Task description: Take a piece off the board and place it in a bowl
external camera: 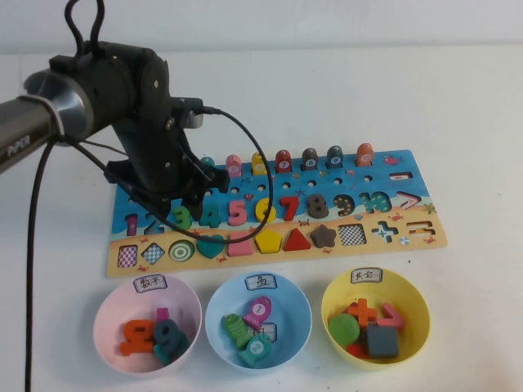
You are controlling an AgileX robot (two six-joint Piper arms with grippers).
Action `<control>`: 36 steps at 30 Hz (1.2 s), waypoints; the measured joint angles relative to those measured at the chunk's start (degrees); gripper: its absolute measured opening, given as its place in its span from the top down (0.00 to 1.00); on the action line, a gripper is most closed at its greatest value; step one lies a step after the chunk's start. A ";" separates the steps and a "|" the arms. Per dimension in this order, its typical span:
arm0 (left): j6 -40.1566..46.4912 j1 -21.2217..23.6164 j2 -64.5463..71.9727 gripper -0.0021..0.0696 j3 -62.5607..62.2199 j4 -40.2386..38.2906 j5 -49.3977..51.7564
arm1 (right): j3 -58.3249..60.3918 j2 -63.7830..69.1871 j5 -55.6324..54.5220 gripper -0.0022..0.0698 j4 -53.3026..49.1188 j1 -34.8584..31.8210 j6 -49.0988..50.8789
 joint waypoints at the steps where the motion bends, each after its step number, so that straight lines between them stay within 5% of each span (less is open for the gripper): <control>1: -1.19 0.00 0.43 0.50 -0.27 0.32 0.00 | 0.00 0.00 0.00 0.99 0.00 0.00 0.00; 36: -8.44 0.86 5.78 0.49 -2.49 3.22 -2.85 | 0.00 0.00 0.00 0.99 0.15 0.00 0.00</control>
